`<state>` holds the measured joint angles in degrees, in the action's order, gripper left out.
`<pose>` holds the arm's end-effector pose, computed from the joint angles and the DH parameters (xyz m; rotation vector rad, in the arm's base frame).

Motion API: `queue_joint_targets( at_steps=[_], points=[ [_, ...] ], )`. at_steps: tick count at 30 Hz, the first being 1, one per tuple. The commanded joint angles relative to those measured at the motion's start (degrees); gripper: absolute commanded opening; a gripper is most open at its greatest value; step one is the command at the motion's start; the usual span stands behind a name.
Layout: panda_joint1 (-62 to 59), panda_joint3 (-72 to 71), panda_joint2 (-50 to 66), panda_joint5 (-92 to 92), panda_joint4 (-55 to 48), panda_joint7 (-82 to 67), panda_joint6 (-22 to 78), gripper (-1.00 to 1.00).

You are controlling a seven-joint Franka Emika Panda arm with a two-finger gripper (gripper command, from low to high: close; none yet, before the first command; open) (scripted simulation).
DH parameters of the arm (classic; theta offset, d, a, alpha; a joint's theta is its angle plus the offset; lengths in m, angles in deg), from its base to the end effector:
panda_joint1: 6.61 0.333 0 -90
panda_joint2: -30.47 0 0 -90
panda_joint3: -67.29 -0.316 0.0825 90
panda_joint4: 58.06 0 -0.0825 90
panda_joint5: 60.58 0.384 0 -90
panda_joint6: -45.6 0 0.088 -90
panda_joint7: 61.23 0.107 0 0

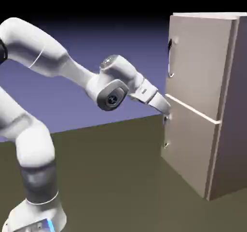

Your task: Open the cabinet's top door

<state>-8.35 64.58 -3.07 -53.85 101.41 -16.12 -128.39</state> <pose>0.3917 -0.0016 0.4769 -2.3439 1.1006 -1.0442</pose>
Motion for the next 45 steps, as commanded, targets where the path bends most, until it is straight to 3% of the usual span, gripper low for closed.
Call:
queue_joint_targets(
  at_steps=[1, 45],
  points=[
    [-0.9, -1.0, -0.3, 2.5, -0.6, 1.0, 0.0, 0.0],
    [-40.4, -45.1, -14.7, 112.2, -25.5, 44.2, 0.2, 0.0]
  ],
)
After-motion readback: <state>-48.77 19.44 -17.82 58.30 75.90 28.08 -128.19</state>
